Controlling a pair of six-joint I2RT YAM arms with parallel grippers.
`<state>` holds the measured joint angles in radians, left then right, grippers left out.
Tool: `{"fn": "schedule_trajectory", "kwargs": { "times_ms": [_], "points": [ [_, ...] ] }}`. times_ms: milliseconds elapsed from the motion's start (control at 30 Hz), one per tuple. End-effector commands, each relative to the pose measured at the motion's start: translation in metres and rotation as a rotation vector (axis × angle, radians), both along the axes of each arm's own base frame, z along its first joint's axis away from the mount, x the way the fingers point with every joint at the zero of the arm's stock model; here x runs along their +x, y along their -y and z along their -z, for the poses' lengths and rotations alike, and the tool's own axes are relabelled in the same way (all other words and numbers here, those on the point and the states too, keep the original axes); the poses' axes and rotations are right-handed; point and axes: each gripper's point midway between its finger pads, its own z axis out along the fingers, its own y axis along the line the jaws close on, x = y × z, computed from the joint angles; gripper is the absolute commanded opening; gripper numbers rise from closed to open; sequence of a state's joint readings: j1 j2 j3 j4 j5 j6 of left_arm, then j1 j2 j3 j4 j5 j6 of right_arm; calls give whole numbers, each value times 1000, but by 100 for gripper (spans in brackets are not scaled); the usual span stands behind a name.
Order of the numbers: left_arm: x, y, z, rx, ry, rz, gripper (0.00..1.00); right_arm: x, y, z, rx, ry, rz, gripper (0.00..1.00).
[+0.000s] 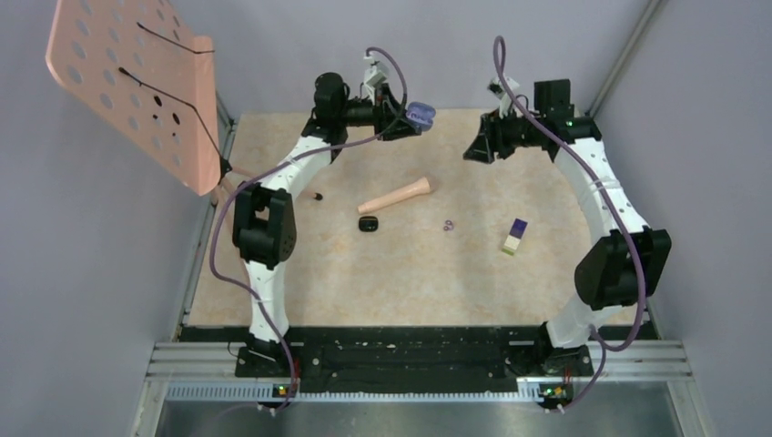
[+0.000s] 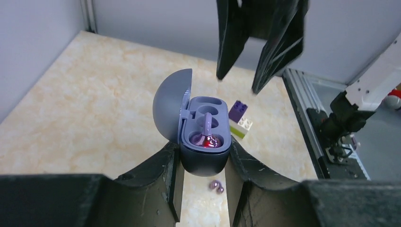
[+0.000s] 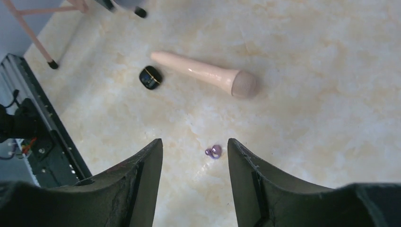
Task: Insert the wireless bluetooth earbuds into the charging case
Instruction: Pick up the earbud from the center of the board.
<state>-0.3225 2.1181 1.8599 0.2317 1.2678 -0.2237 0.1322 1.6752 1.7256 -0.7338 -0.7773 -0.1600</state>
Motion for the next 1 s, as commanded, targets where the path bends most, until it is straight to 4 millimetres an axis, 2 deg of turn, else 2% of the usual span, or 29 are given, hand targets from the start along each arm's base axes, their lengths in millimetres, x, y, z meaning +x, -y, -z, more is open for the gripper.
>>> {"fn": "schedule_trajectory", "kwargs": {
  "times_ms": [0,100,267,433,500,633,800,967],
  "points": [
    [-38,-6,-86,-199,161,-15,0,-10,23,30,-114,49,62,52],
    [-65,-10,-72,-196,163,13,0,-24,25,59,-121,19,61,47],
    [-100,-21,-42,-179,149,40,0,-36,20,102,-135,-91,53,31],
    [-122,-29,-22,-166,108,27,0,-58,6,145,-285,-149,-89,29],
    [-128,-32,-14,-157,95,29,0,-57,4,156,-322,-165,-104,26],
    [-129,-36,-6,-147,76,1,0,-50,12,188,-401,-278,-14,23],
    [-123,-38,-6,-143,75,-19,0,-65,6,217,-348,-487,105,23],
    [-124,-39,-5,-135,65,-18,0,-57,-7,228,-299,-560,145,28]
  ]
}}
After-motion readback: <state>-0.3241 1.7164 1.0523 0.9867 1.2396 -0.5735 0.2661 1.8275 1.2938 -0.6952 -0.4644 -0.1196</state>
